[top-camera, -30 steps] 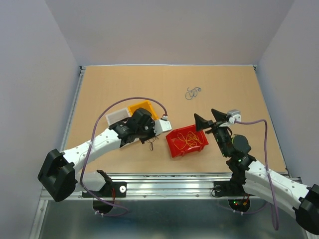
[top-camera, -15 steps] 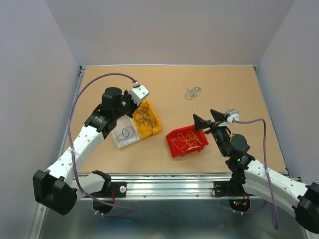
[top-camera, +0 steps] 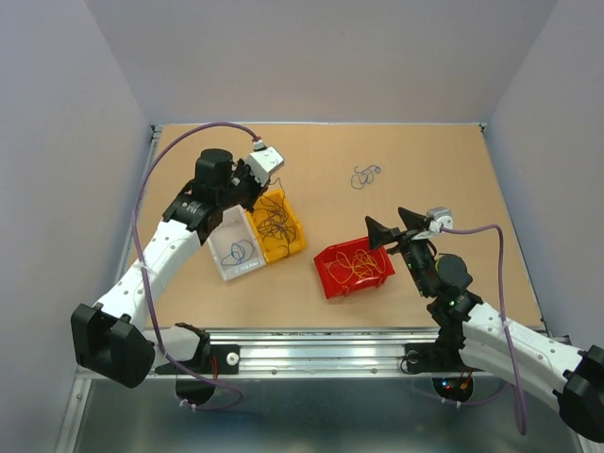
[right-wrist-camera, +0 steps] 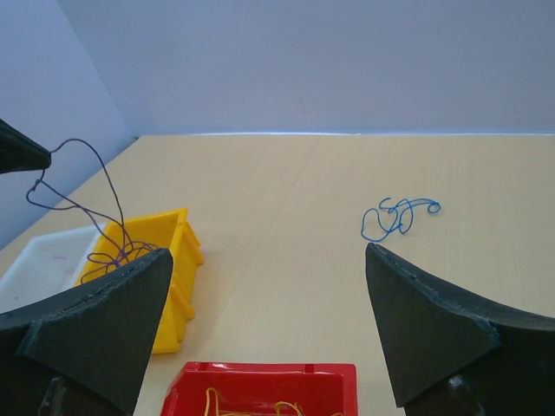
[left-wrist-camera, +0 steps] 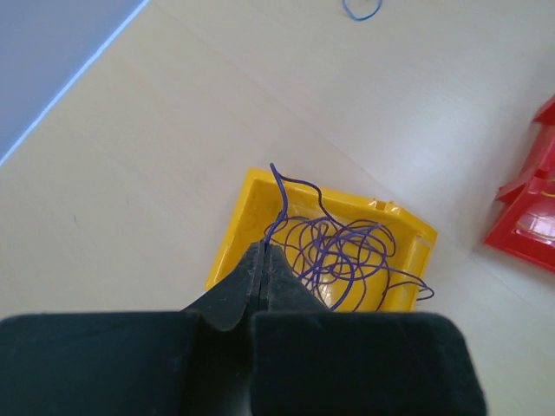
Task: Untangle the cables
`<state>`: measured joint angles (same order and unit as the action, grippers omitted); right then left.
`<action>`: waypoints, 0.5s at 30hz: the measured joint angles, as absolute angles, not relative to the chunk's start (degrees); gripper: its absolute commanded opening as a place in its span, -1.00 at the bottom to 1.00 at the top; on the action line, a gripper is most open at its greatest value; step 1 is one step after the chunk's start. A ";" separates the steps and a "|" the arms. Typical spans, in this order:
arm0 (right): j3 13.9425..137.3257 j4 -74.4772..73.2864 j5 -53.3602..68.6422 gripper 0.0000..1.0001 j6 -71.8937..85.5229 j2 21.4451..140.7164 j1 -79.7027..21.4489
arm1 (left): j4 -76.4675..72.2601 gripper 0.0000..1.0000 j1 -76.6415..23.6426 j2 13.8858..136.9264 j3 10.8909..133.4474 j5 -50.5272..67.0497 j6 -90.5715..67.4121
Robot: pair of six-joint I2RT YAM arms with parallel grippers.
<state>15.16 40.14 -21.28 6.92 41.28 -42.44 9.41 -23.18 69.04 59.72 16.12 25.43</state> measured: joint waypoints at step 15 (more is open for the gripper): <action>15.16 40.05 -21.50 0.95 6.92 41.76 -42.44 | 22.00 -1.00 -22.79 73.03 68.84 31.66 29.54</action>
<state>15.16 40.05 -21.50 6.92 41.76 -42.44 22.00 -22.79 73.03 68.84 31.66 29.54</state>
